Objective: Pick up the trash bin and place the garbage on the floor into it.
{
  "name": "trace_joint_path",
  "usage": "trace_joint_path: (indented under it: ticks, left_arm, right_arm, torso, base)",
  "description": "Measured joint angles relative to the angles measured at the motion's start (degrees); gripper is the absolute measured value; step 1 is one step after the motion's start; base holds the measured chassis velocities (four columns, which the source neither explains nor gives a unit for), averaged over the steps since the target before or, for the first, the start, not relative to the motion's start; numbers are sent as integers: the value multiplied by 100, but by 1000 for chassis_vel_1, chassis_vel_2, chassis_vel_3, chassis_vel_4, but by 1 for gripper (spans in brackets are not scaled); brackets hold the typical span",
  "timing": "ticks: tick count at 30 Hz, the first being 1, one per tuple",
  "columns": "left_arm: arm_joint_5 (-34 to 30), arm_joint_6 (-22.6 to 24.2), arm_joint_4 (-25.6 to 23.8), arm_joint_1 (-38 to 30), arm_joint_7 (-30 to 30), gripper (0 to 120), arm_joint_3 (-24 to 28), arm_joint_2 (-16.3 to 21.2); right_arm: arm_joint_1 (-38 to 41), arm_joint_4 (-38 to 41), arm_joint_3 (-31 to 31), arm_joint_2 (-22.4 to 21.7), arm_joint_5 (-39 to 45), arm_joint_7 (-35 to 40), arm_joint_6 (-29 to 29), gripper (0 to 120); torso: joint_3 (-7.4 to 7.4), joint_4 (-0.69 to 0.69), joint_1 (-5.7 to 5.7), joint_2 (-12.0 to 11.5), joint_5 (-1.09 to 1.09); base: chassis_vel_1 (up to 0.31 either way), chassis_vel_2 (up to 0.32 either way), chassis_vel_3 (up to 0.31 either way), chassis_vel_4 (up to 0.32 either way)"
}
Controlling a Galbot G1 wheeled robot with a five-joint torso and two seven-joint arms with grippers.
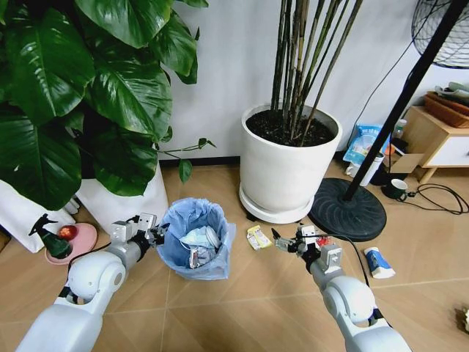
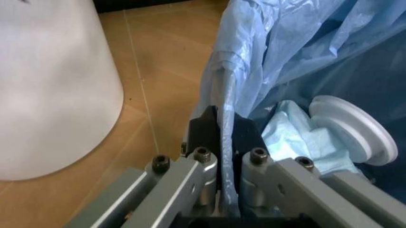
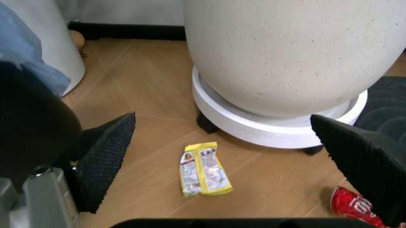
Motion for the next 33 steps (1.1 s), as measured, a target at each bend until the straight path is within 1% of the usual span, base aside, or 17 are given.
trace_joint_path:
  ticks: [12, 21, 33]
  left_arm:
    - [10, -2, -45, 39, 2, 0, -11, -17]
    - [23, -1, -61, 27, -11, 0, -5, -15]
    - [31, 6, -68, 42, -21, 0, -32, -12]
  right_arm:
    - [-353, 50, 132, 41, -165, -170, 161, 100]
    - [-502, 35, 195, 96, -269, -295, 275, 100]
    - [-670, -206, 40, 137, -403, -373, 417, 100]
  torso:
    - [-1, 1, -1, 0, 1]
    - [-1, 0, -1, 0, 0]
    - [0, 1, 0, 0, 0]
  base:
    - [-16, 12, 17, -12]
    - [-99, 100, 94, -100]
    - [-89, 93, 92, -97]
